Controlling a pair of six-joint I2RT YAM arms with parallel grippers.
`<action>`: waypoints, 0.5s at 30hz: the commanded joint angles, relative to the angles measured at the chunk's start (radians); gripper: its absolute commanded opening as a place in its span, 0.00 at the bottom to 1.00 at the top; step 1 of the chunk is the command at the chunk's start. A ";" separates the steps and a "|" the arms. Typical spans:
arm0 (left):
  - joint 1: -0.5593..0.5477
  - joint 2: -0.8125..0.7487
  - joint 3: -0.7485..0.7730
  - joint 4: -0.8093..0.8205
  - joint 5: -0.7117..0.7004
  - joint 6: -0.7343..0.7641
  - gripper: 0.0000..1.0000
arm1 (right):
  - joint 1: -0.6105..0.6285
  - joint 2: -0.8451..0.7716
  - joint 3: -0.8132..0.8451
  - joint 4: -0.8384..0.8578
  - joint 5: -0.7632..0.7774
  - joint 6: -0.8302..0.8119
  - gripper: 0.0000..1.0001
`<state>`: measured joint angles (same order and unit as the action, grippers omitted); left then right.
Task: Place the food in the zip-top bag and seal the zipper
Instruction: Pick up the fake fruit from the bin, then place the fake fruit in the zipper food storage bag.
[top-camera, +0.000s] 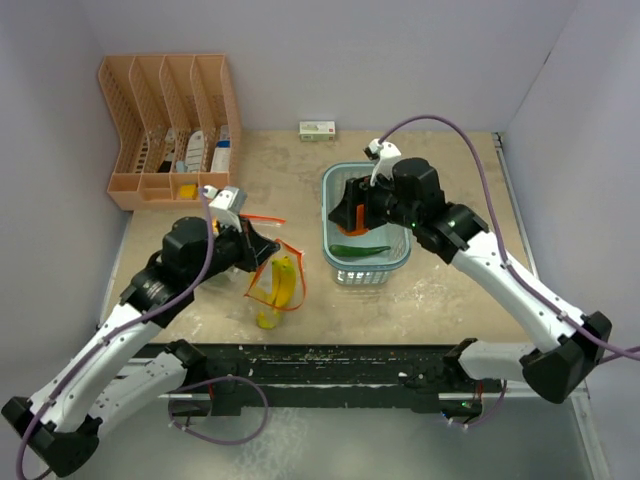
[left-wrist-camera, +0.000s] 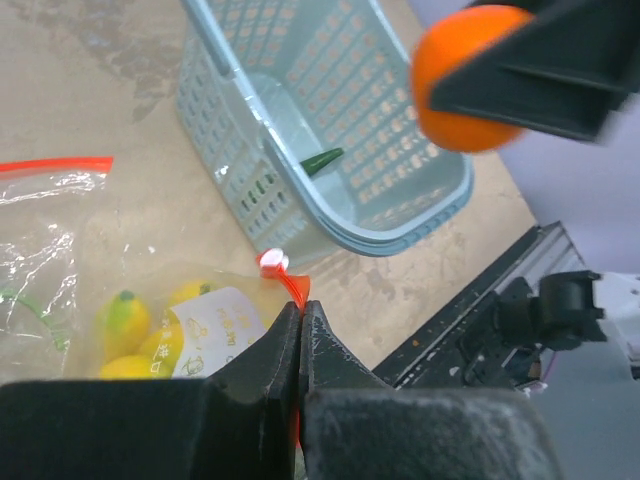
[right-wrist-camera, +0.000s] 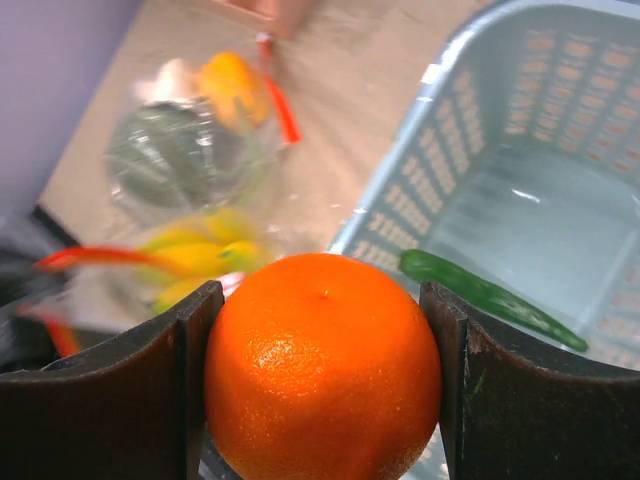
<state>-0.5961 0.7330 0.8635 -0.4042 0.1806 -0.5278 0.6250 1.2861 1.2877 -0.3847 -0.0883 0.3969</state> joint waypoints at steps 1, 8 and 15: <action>0.000 0.078 -0.003 0.133 -0.064 0.031 0.00 | 0.069 -0.089 -0.065 0.102 -0.151 -0.047 0.05; -0.001 0.170 0.064 0.185 -0.062 0.035 0.00 | 0.253 -0.090 -0.119 0.216 -0.128 -0.022 0.05; -0.001 0.063 0.016 0.067 -0.053 0.001 0.00 | 0.346 -0.010 -0.166 0.347 -0.110 0.047 0.05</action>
<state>-0.5961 0.8822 0.8722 -0.3107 0.1329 -0.5285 0.9466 1.2495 1.1519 -0.1749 -0.2016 0.3985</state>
